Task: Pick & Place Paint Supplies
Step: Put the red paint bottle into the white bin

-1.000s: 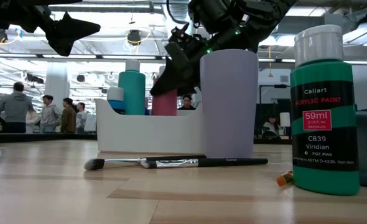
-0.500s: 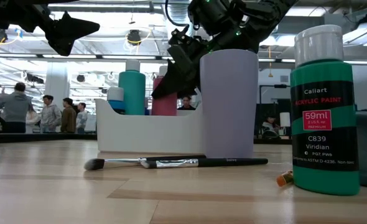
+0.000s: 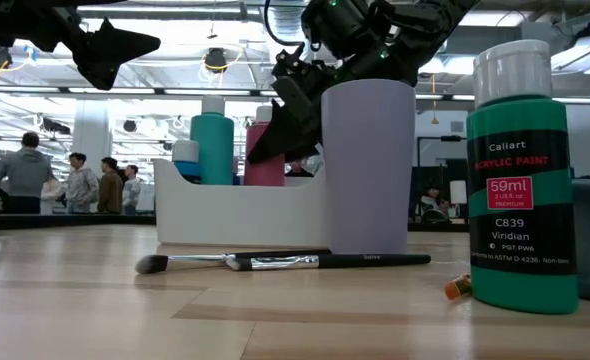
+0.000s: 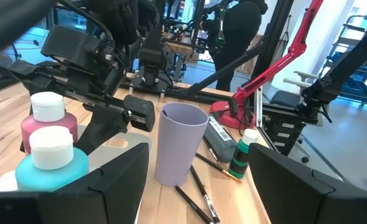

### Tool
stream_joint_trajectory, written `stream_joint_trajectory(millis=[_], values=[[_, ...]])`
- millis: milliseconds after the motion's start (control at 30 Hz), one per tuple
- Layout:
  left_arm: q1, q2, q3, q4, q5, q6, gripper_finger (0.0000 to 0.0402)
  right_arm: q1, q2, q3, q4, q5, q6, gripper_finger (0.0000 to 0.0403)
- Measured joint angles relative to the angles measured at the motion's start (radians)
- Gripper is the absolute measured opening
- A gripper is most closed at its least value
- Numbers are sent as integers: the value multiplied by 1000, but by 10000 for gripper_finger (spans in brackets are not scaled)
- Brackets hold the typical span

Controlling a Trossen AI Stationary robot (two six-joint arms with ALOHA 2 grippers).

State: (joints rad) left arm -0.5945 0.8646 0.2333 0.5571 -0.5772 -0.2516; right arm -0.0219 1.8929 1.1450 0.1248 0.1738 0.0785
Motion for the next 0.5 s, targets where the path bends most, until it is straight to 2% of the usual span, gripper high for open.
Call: stream_joint_trajectory(millis=[200,500], values=[[0,0,0,0,6,0,269,0,-20,0,-29,0,1,250],[0,1,0,-2,6,0,269,8,-104,0,-194,0,37,250]])
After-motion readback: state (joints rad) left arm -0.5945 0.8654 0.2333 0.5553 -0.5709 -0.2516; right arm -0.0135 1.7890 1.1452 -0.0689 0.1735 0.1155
